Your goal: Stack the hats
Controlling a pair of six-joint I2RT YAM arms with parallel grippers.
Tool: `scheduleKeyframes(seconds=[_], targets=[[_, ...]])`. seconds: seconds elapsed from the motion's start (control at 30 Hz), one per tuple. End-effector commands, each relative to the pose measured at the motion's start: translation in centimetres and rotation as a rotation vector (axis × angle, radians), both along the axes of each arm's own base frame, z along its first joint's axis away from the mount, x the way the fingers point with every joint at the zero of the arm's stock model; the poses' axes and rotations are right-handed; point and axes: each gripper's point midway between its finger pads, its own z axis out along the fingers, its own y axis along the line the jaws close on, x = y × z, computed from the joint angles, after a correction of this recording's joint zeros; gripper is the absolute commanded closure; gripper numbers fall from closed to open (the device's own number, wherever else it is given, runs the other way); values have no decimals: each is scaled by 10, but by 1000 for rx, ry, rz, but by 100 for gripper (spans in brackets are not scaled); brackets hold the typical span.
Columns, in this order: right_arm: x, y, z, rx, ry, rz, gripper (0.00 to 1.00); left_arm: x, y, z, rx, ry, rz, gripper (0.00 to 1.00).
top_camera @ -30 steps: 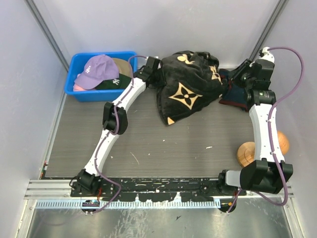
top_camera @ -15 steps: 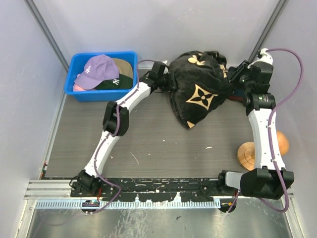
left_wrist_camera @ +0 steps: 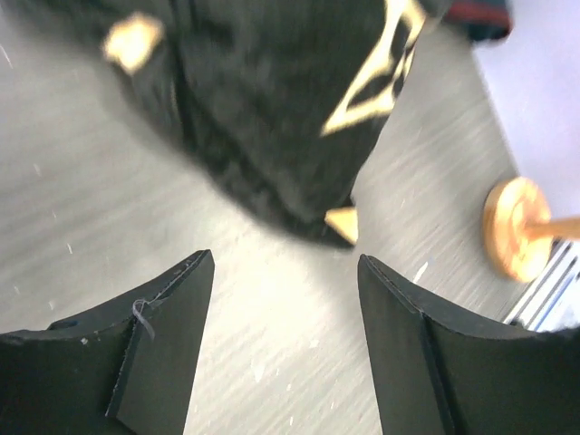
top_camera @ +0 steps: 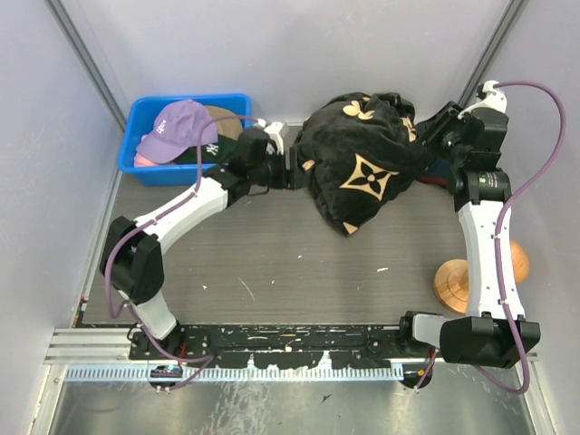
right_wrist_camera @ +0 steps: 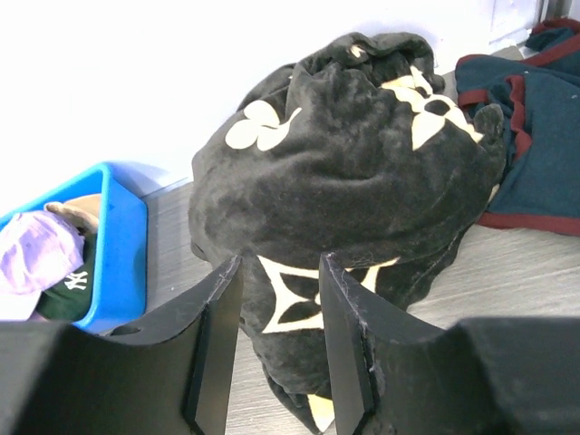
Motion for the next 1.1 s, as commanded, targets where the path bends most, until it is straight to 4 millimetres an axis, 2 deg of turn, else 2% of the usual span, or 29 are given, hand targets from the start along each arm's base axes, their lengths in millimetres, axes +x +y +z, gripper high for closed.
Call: scheduleKeyframes(seconds=[0.0,0.17,0.37,0.43,0.5,0.6,0.7,0.87,0.97,1.07], targets=[[-3,8,37,29,-104,29,55,-40,13,-52,114,63,-36,28],[-11,12,37,40,-107,39,54,-77,8,-44,134,34,-103,25],[-21,15,39,63,-92,45,53,-123,-32,-43,132,10,-228,22],[-23,11,32,63,-43,14,52,-136,-48,-44,131,14,-271,22],[-30,-5,18,41,45,-77,52,-148,-64,-41,131,16,-309,22],[-51,-49,-11,-52,206,-309,48,-157,-77,-36,133,13,-335,22],[-70,-83,-28,-156,318,-452,45,-161,-77,-30,124,14,-333,22],[-93,-116,-52,-205,434,-566,45,-164,-67,-32,129,0,-324,19],[-114,-136,-57,-204,454,-674,45,-168,-63,-37,148,9,-336,19],[-144,-159,-66,-229,510,-853,24,-173,-61,-37,153,20,-348,19]])
